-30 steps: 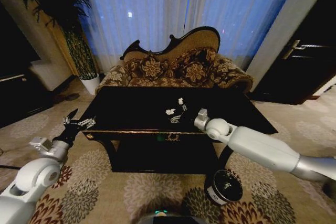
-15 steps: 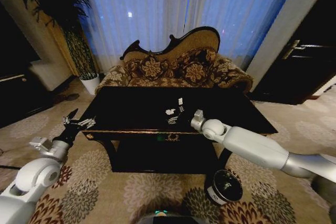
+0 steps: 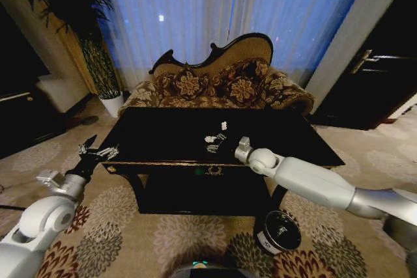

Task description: Move to the front of the table and place the trash on the table into the trash bin.

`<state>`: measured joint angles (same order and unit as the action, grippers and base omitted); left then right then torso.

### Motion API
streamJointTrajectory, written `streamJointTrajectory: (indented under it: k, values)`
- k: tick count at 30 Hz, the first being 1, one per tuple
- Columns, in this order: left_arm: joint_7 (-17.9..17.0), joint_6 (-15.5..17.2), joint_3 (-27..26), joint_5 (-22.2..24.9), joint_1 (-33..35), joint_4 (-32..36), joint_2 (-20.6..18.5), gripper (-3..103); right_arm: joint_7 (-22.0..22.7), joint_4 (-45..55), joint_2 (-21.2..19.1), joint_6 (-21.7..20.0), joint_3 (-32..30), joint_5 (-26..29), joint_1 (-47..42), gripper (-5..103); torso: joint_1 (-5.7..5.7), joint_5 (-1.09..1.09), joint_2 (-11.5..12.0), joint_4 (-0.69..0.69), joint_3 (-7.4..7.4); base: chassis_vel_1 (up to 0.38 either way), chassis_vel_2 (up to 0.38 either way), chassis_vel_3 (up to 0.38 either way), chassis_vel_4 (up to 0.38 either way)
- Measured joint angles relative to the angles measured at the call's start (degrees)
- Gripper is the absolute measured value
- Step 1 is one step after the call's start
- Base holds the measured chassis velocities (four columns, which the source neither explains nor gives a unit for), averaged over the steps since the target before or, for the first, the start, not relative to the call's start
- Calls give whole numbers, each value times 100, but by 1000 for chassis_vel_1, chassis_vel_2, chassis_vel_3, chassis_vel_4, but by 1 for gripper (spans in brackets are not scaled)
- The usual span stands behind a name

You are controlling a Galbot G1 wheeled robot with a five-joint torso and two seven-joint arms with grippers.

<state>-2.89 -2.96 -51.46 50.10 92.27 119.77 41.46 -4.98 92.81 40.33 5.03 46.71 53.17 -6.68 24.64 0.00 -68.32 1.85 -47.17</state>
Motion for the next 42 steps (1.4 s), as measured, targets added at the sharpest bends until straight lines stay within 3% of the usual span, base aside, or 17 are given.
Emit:
streamJointTrajectory:
  k: [13, 23, 29, 34, 37, 39, 40, 42]
  values:
    - [0, 0, 0, 0, 0, 0, 0, 100, -17, -17, -8, 9, -4, -45, -58, 3, 0, 0, 0, -1, 1, 0, 0, 0, 0]
    - [0, 0, 0, 0, 0, 0, 0, 100, -23, 95, -109, -8, -141, -27, -75, 0, 0, 0, 0, 0, 0, 0, 0, 0, 0]
    - [0, 0, 0, 0, 0, 0, 0, 100, 6, 486, -469, -39, -456, 56, -166, 0, 0, 0, 0, -1, 0, 0, 0, 0, 0]
    - [2, 0, 0, 0, -1, 0, 0, 100, 37, 918, -1017, -89, -1215, 105, -674, 0, 0, 1, 0, -1, 0, 0, 0, 0, 0]
    - [2, 0, 0, 0, 0, 0, 0, 100, 66, 1282, -1542, -121, -2768, 123, -1974, 0, 0, 2, 1, -1, 0, 0, 0, 0, 0]
    - [0, 0, 0, 0, 0, 0, 0, 100, 73, 1347, -1625, -130, -3090, 138, -2254, 0, 0, 4, 0, 0, 0, 0, 0, 0, 0]
    - [1, 0, 0, 0, 0, 0, 0, 100, 56, 1510, -1852, -124, -3892, 133, -2998, 0, 0, 2, 0, 0, 0, 0, 0, 0, 0]
    - [1, 0, 0, 0, 0, 0, 0, 100, -23, 1642, -2116, -36, -4658, 68, -3855, 0, 0, 1, 0, 4, 1, 0, 0, 0, 0]
